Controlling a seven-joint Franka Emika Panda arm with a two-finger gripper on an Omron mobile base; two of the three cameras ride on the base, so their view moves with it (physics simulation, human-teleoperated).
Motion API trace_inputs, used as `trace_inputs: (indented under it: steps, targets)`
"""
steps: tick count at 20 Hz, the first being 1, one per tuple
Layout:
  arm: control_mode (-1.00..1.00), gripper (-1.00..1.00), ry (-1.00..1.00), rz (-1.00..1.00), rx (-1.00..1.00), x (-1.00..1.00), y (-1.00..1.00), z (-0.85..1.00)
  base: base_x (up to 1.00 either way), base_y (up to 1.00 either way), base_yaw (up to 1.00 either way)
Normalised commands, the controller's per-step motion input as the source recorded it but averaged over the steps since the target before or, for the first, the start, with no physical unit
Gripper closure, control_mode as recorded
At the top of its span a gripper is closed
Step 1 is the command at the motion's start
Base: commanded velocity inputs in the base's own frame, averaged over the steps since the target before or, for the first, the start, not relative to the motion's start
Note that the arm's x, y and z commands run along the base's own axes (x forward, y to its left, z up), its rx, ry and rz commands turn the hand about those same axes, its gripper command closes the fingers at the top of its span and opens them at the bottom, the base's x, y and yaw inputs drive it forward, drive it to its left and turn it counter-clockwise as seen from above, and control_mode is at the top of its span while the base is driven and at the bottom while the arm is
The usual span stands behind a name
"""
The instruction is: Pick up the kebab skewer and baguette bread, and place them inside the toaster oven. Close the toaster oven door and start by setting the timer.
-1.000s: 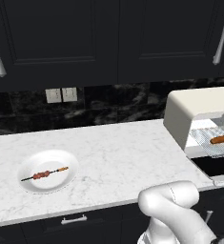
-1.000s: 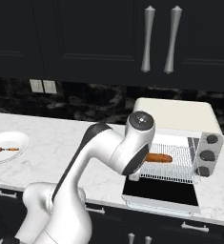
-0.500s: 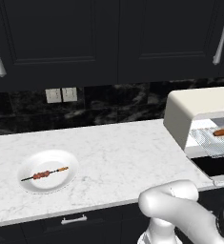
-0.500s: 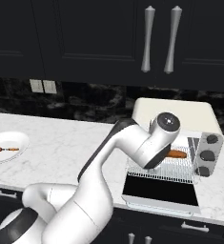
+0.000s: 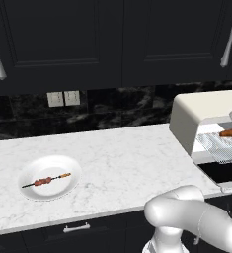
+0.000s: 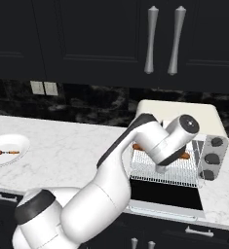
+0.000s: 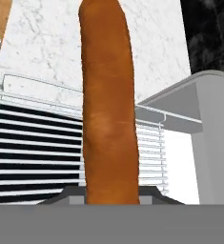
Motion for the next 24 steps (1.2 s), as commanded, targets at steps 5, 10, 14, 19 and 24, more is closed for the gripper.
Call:
trace_inputs:
  steps: [5,10,14,19,24]
  targets:
    - [-1.0,1.0,0.0,0.08,0.08,0.04,-0.01,-0.17,0.0,0.0,0.0]
    - [-1.0,1.0,0.0,0.03,0.02,0.11,-0.05,-0.12,0.0,0.0,0.0]
    - [-1.0,1.0,0.0,0.0,0.0,0.1,0.0,-0.11,0.0,0.0,0.0]
    - [-1.0,1.0,0.0,0.0,0.0,0.06,0.0,-0.14,0.0,0.0,0.0]
    - [-1.0,-1.0,0.0,0.0,0.0,0.06,0.0,-0.18,0.0,0.0,0.0]
